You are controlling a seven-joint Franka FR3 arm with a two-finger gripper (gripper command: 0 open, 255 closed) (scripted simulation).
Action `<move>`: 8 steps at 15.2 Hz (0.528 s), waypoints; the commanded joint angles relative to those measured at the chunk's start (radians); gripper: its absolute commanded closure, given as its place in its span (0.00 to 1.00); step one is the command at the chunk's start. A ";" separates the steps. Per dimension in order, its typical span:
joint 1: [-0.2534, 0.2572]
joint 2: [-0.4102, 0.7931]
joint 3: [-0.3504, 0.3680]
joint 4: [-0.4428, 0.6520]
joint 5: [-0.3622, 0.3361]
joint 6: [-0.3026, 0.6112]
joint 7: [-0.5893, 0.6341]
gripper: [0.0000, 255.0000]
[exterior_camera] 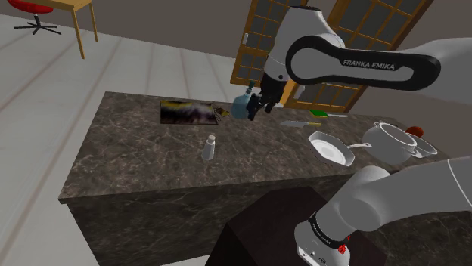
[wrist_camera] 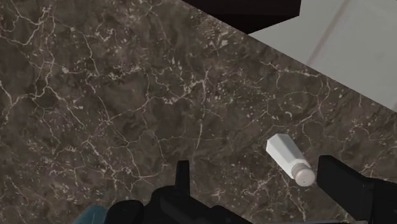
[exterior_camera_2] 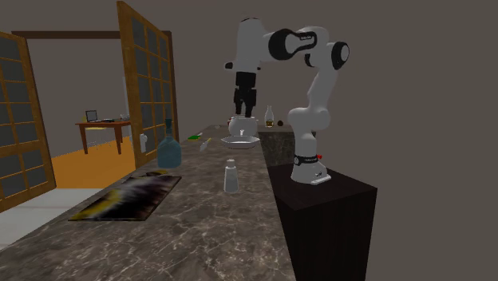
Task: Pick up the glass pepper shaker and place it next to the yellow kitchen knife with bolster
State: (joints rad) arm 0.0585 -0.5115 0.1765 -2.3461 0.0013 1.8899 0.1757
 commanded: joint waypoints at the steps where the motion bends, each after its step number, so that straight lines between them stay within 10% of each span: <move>1: 0.005 0.053 0.022 -0.004 0.002 0.052 0.025 0.00; 8: 0.021 0.285 0.110 0.066 -0.021 0.187 0.137 0.00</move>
State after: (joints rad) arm 0.0783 -0.2687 0.2747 -2.3004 -0.0120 2.0597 0.2952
